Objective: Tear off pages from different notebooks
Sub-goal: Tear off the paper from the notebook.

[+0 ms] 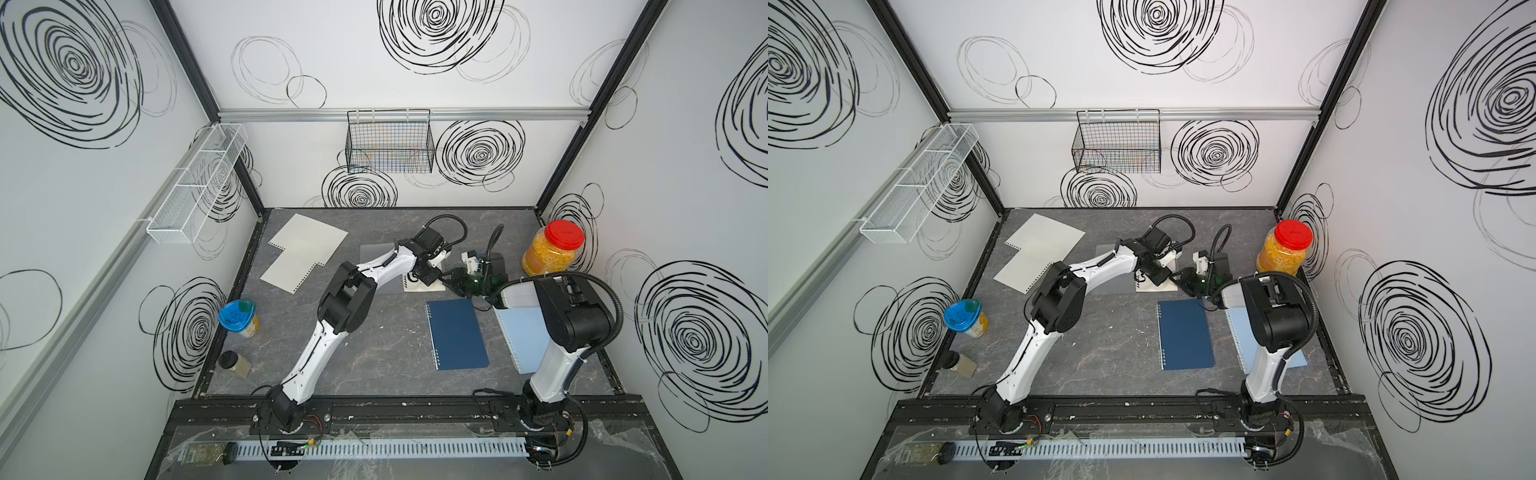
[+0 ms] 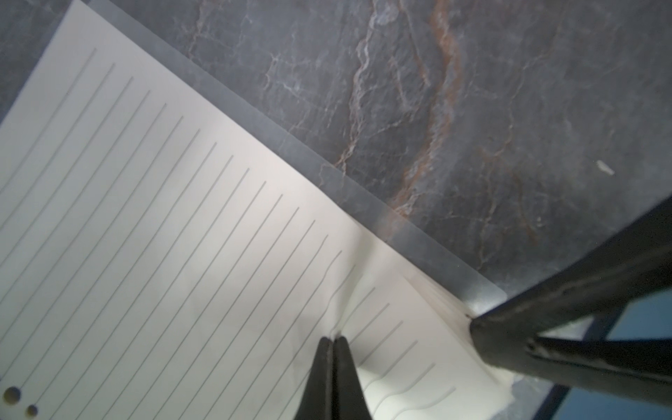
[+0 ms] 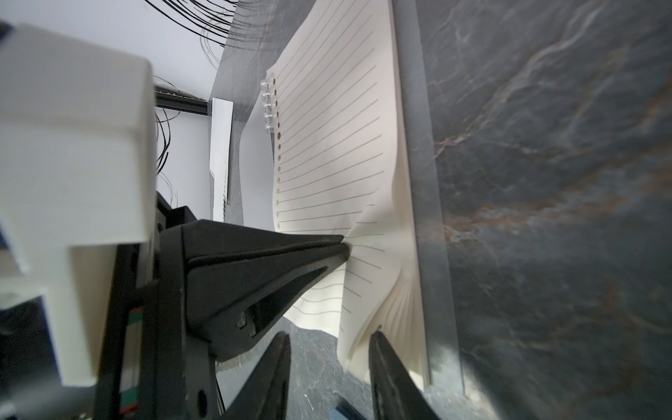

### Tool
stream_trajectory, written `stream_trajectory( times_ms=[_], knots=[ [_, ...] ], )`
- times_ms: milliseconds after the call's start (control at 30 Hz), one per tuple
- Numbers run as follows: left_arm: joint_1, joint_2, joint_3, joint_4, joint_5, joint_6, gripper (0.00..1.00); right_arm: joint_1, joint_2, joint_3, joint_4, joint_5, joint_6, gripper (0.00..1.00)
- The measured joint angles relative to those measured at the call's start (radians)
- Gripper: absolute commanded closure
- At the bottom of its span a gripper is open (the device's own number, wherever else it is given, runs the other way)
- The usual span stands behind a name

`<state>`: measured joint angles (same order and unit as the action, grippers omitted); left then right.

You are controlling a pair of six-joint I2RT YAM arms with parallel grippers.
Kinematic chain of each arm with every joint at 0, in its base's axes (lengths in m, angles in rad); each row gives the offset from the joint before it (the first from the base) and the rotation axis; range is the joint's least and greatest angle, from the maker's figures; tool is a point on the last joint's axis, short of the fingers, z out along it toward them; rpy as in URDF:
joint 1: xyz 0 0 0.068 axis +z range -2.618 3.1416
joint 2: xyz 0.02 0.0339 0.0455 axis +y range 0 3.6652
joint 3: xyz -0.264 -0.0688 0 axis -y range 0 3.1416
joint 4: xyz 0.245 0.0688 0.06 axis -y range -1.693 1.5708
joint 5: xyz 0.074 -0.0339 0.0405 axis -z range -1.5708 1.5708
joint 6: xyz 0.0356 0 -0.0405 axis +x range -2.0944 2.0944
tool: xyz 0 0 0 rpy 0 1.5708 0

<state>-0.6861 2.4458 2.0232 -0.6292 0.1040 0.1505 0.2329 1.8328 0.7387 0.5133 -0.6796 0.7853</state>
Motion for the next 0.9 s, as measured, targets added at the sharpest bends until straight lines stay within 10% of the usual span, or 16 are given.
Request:
stream_trajectory(
  times_ms=[900],
  knots=[
    [0.0,0.0,-0.001,0.0,0.0,0.008,1.0,0.001,-0.011,0.0,0.0,0.009,-0.003,0.66]
  ],
)
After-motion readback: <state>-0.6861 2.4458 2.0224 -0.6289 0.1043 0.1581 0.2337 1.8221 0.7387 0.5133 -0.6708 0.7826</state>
